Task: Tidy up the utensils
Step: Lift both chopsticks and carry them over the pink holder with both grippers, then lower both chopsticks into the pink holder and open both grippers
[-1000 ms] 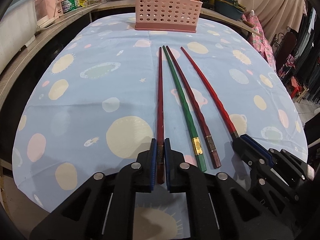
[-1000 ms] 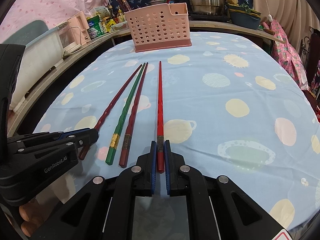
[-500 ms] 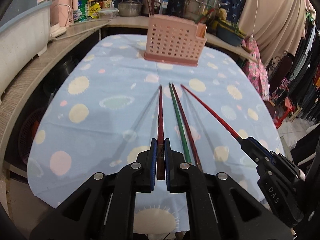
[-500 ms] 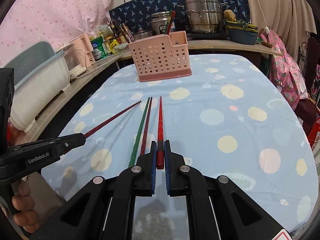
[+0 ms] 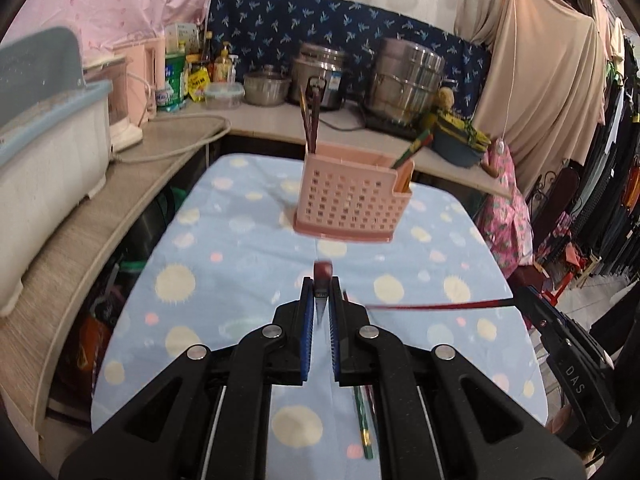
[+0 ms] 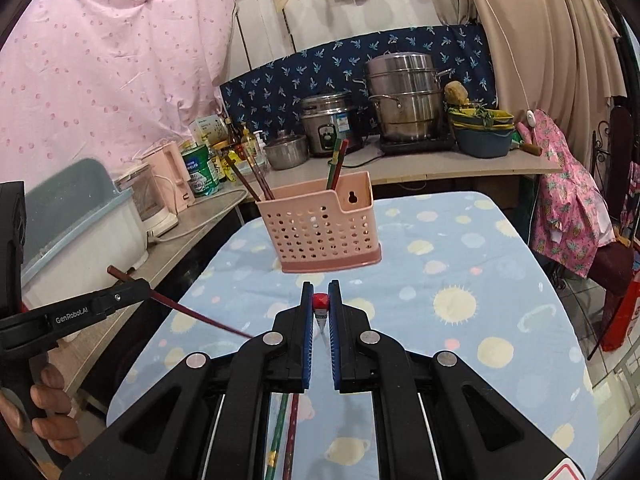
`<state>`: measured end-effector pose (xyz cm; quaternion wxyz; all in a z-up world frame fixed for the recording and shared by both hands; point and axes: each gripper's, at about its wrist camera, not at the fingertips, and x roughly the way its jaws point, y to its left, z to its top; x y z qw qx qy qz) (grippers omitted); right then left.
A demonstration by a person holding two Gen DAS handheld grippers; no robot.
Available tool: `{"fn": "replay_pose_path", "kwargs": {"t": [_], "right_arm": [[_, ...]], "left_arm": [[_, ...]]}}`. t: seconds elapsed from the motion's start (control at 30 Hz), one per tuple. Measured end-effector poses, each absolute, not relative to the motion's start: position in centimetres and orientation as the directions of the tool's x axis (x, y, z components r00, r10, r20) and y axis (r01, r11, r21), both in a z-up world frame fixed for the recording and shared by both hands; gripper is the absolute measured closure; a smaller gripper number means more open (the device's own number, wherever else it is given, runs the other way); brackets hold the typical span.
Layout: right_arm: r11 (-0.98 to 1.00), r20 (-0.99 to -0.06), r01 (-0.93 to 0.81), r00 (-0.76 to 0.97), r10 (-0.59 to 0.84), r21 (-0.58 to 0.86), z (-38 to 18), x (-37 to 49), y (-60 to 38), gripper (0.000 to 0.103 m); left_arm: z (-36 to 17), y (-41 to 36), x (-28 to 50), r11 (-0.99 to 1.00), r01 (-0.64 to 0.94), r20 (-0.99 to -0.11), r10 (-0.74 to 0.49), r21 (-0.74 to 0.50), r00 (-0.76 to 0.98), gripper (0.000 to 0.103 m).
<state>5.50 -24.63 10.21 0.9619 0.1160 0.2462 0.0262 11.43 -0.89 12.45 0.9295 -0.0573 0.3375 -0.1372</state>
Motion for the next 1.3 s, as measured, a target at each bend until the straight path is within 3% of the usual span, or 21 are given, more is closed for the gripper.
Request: {"fn": "replay_pose_path", "kwargs": {"t": [0.33,0.9,1.3], "right_arm": [[0.963,-0.404,-0.007,0.907,0.120,0.269,14.1,9.6,-25.7,0.096],[0.933,-0.199,-0.054,0.971,0.133,0.355,24.5,21.1,-28.5,0.096],[0.921,-0.239,0.010,0.967,0.091,0.390,23.3,28.7,-30.1,0.096]], "left_arm": [[16.8,-2.0,16.5,0.955,0.216,-0.562,-0.293,-0.202,0.773,0.096],[27.2,-3.9,25.5,0.958,0.190,-0.383,-0.262,-0.217,0.886,0.096],[25.7,-5.0,31.3,0.965,0.158,-0.401,-0.231,-0.208,0.887,0.096]]}}
